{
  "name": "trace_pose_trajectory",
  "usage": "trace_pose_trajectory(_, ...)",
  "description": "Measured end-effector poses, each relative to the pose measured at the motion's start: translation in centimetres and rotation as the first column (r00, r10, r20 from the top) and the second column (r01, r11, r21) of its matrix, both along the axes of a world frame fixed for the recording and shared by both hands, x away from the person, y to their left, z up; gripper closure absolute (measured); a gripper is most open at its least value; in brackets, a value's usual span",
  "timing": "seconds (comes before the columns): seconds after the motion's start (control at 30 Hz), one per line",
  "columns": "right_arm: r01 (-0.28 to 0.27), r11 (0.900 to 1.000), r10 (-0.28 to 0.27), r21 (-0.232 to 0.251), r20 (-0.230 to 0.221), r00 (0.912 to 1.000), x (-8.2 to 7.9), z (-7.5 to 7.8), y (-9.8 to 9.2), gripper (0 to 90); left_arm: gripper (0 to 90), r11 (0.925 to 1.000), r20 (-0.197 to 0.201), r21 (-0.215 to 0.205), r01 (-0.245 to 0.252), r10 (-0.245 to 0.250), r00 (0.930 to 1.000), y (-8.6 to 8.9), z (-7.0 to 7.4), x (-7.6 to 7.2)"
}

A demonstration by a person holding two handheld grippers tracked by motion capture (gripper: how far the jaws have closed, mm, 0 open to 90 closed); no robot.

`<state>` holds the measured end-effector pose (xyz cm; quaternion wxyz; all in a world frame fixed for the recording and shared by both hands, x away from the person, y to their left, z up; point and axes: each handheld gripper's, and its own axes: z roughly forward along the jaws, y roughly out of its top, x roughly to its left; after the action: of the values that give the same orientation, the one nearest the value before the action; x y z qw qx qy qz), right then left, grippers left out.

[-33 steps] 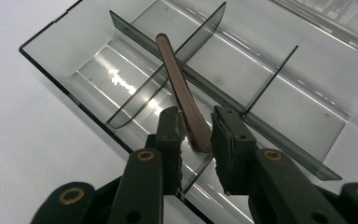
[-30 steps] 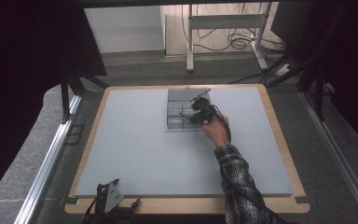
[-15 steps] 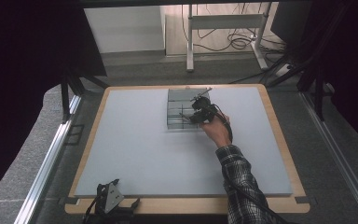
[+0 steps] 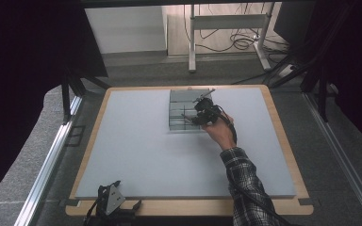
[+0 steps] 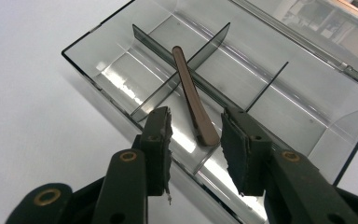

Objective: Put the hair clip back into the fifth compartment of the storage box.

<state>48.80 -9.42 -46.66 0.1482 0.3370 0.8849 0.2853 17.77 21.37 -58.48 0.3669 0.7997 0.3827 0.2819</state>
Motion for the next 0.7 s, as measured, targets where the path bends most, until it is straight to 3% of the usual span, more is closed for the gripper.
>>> trace_pose_trajectory(0.7, -0.013, 1.000, 0.013, -0.007, 0.014, 0.9998, -1.1, 0.5, -0.4, 52.4, 0.0, 1.0000, -0.002, 0.002, -0.001, 0.001, 1.0000, 0.0, 0.0, 0.0)
